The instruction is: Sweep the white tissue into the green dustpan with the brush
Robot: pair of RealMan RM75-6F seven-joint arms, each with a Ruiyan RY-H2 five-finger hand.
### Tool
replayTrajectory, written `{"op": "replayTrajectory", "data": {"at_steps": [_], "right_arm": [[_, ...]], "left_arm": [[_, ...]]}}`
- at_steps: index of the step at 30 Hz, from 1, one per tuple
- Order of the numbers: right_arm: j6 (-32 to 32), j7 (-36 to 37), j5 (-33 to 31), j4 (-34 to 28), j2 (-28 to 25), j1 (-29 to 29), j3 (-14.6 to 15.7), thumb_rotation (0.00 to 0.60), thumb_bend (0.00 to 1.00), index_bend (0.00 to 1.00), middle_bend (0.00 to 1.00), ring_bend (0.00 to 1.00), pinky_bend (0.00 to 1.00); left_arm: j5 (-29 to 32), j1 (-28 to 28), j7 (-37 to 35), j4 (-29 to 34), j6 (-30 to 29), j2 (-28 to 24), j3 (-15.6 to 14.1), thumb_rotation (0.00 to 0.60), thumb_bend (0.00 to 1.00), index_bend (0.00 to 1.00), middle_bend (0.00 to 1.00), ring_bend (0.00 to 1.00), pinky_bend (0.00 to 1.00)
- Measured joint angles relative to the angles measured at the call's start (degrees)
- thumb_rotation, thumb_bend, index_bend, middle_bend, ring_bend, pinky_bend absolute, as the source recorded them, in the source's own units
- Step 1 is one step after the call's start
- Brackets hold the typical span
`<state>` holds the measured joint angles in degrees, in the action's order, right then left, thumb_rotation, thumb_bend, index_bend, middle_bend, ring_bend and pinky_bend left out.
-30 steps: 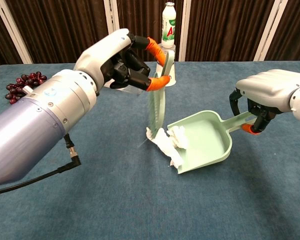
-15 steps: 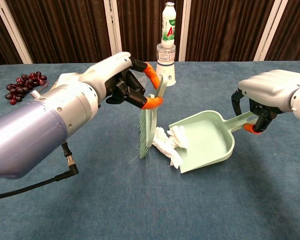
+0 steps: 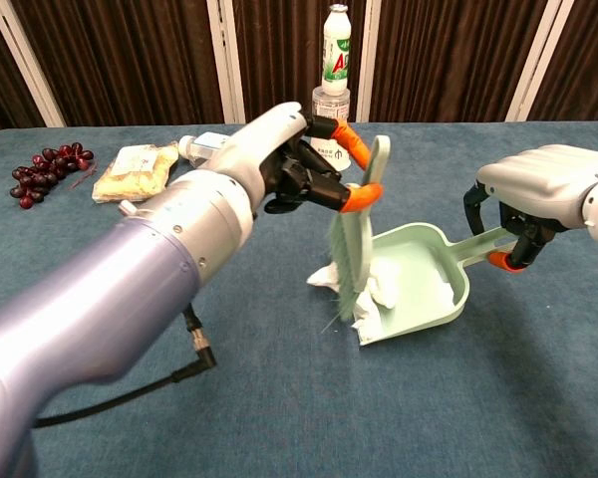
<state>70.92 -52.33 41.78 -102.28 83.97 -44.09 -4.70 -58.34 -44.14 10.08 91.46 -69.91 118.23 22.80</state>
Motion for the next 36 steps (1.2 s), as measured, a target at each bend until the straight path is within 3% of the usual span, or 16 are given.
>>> {"op": "replayTrajectory", "data": {"at_steps": [14, 36], "right_arm": [[0.3, 0.3, 0.2, -1.1, -0.8, 0.4, -0.1, 0.600, 0.38, 0.63, 0.94, 0.92, 0.87], [-1.3, 0.7, -4.1, -0.8, -1.9, 0.1, -0.8, 0.600, 0.38, 0.63, 0.94, 0.92, 0.87]], "left_arm": [[-11.3, -0.1, -10.1, -5.2, -3.8, 5.2, -0.7, 0.600, 0.63, 0.77, 1.00, 0.98, 0.98], [-15.5, 1.4, -10.9, -0.5, -4.5, -0.1, 0.8, 0.600, 0.62, 0.77, 1.00, 0.98, 0.98]]}}
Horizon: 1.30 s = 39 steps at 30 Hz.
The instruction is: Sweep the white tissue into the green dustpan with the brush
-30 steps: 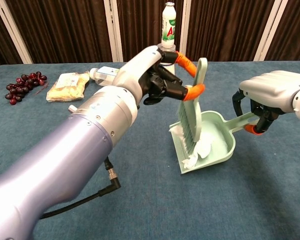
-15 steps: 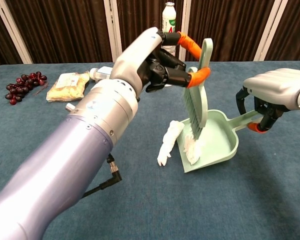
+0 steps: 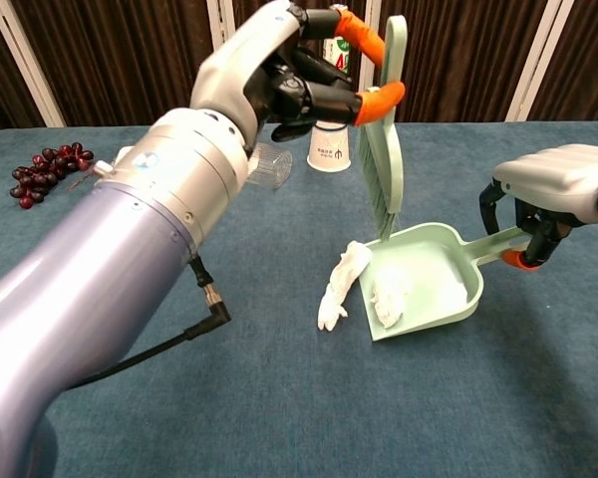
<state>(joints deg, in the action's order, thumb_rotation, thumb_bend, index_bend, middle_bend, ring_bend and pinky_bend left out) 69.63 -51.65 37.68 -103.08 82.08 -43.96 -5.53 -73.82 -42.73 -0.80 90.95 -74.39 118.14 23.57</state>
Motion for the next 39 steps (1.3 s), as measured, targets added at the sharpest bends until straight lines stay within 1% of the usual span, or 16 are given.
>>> {"op": "replayTrajectory", "data": {"at_steps": [13, 17, 20, 24, 30, 34, 39], "right_arm": [[0.0, 0.2, -0.6, -0.3, 0.3, -0.2, 0.1, 0.600, 0.38, 0.63, 0.94, 0.92, 0.87], [0.3, 0.1, -0.8, -0.5, 0.4, -0.3, 0.1, 0.600, 0.38, 0.63, 0.94, 0.92, 0.87], [0.4, 0.0, -0.9, -0.6, 0.4, -0.3, 0.2, 0.600, 0.38, 0.63, 0.94, 0.92, 0.87], [0.3, 0.3, -0.7, -0.6, 0.2, -0.2, 0.4, 0.600, 0.38, 0.63, 0.94, 0.92, 0.87], [0.0, 0.8, -0.2, -0.6, 0.2, -0.2, 0.4, 0.600, 0.38, 0.63, 0.94, 0.92, 0.87], [0.1, 0.6, 0.0, -0.8, 0.3, -0.4, 0.3, 0.600, 0.38, 0.63, 0.94, 0.92, 0.87], [0.2, 0.8, 0.4, -0.8, 0.4, -0.4, 0.5, 0.600, 0.38, 0.63, 0.94, 0.92, 0.87]], "left_arm": [[-0.3, 1.4, 0.2, 1.9, 0.6, -3.9, -0.7, 0.600, 0.62, 0.77, 1.00, 0.98, 0.98], [0.7, 1.7, 2.1, 2.7, 1.6, -5.1, -1.6, 0.600, 0.62, 0.77, 1.00, 0.98, 0.98], [2.9, 2.1, 4.5, 3.3, 2.4, -5.6, -2.6, 0.600, 0.62, 0.77, 1.00, 0.98, 0.98], [5.5, 2.5, 7.3, 3.0, 3.1, -5.3, -3.9, 0.600, 0.62, 0.77, 1.00, 0.98, 0.98], [7.5, 2.1, 10.8, 1.6, 4.2, -3.9, -5.0, 0.600, 0.62, 0.77, 1.00, 0.98, 0.98], [8.9, 2.0, 12.9, 1.1, 4.2, -2.9, -5.2, 0.600, 0.62, 0.78, 1.00, 0.98, 0.99], [10.7, 1.7, 15.2, 0.8, 4.2, -2.2, -4.3, 0.600, 0.62, 0.78, 1.00, 0.99, 1.00]]}}
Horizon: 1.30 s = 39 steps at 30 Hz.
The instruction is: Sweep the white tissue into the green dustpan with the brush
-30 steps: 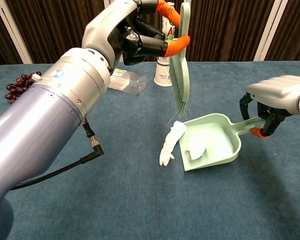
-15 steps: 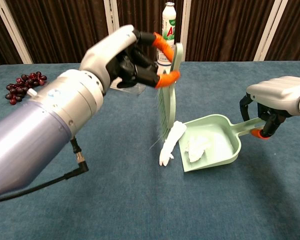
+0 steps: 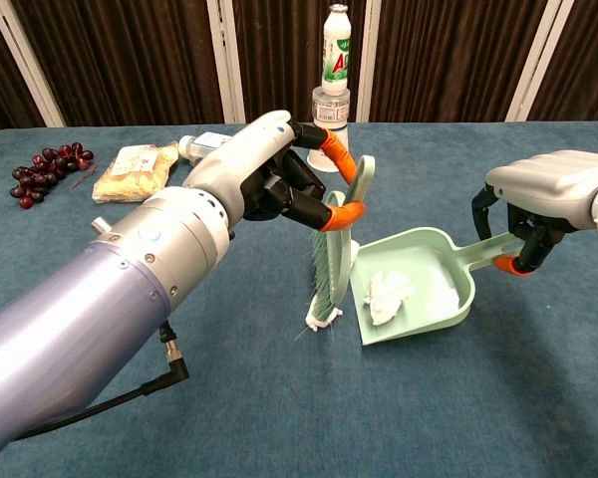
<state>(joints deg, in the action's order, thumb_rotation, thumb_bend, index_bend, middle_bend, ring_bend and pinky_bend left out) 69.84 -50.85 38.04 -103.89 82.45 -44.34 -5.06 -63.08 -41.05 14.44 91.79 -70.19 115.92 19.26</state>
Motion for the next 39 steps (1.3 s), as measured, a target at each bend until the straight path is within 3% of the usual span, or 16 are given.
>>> {"op": "replayTrajectory", "data": {"at_steps": [5, 12, 17, 25, 39], "right_arm": [[0.1, 0.0, 0.3, 0.0, 0.0, 0.0, 0.1, 0.600, 0.38, 0.63, 0.94, 0.92, 0.87], [0.5, -0.4, 0.2, -0.4, 0.2, 0.0, 0.3, 0.600, 0.38, 0.63, 0.94, 0.92, 0.87], [0.6, -0.5, 0.2, -0.8, 0.1, -0.2, 0.1, 0.600, 0.38, 0.63, 0.94, 0.92, 0.87], [0.7, -0.7, 0.0, -0.3, 0.9, -0.2, 0.4, 0.600, 0.38, 0.63, 0.94, 0.92, 0.87], [0.7, -0.2, 0.5, -0.2, 0.9, -0.1, 0.3, 0.600, 0.38, 0.63, 0.94, 0.92, 0.87]], "left_arm": [[0.9, -0.4, 0.8, 1.1, 0.3, -0.3, 1.8, 0.600, 0.62, 0.78, 1.00, 0.99, 1.00], [-1.9, -0.2, -5.9, 1.9, -0.2, -0.6, 2.9, 0.600, 0.62, 0.78, 1.00, 0.99, 1.00], [-0.7, -0.2, -3.1, 2.3, 0.7, -2.3, 3.1, 0.600, 0.62, 0.79, 1.00, 0.99, 1.00], [3.5, -0.8, 1.0, 2.6, 2.9, -3.5, 2.0, 0.600, 0.62, 0.79, 1.00, 0.99, 1.00], [1.1, -1.2, -1.8, -0.7, 0.9, 1.6, 0.9, 0.600, 0.62, 0.78, 1.00, 0.98, 1.00]]}}
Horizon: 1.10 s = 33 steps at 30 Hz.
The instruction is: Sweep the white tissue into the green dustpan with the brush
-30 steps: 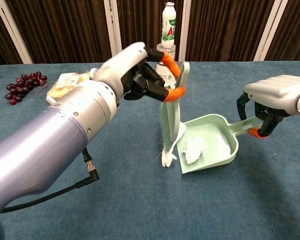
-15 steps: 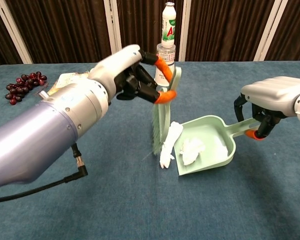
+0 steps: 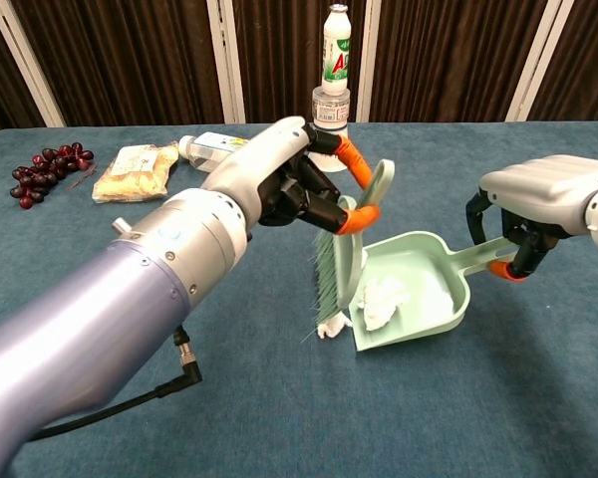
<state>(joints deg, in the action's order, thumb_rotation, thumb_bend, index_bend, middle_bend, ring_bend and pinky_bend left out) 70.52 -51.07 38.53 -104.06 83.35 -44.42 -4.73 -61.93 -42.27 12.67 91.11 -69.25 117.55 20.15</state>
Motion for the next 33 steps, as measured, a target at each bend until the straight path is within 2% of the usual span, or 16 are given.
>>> {"op": "replayTrajectory", "data": {"at_steps": [11, 23, 25, 30, 33], "right_arm": [[0.4, 0.1, 0.3, -0.5, 0.1, 0.2, 0.0, 0.600, 0.38, 0.63, 0.94, 0.92, 0.87], [-0.1, 1.1, -1.7, -1.7, -0.8, 0.2, -1.2, 0.600, 0.38, 0.63, 0.94, 0.92, 0.87], [-0.4, 1.2, -2.3, -1.5, -0.8, 0.1, -1.4, 0.600, 0.38, 0.58, 0.94, 0.92, 0.87], [-0.8, 1.2, -2.7, -0.6, -1.1, -0.2, -1.6, 0.600, 0.38, 0.33, 0.94, 0.90, 0.87], [-0.9, 0.8, -2.6, -0.5, -1.4, -0.3, -1.1, 0.600, 0.38, 0.23, 0.94, 0.88, 0.87]], "left_arm": [[-7.2, -0.4, -5.5, -3.5, -1.6, 2.2, -0.7, 0.600, 0.60, 0.78, 1.00, 0.98, 1.00], [-8.9, -0.6, -6.9, -5.4, -1.0, 3.6, -1.4, 0.600, 0.59, 0.78, 1.00, 0.98, 1.00], [-9.2, -0.7, -7.0, -5.5, -1.1, 3.9, -1.3, 0.600, 0.59, 0.78, 1.00, 0.98, 1.00], [-9.6, -0.9, -6.9, -5.8, -1.0, 4.3, -0.8, 0.600, 0.59, 0.78, 1.00, 0.98, 1.00], [-9.8, -0.9, -6.8, -5.8, -1.0, 4.6, -0.7, 0.600, 0.59, 0.78, 1.00, 0.98, 1.00]]}}
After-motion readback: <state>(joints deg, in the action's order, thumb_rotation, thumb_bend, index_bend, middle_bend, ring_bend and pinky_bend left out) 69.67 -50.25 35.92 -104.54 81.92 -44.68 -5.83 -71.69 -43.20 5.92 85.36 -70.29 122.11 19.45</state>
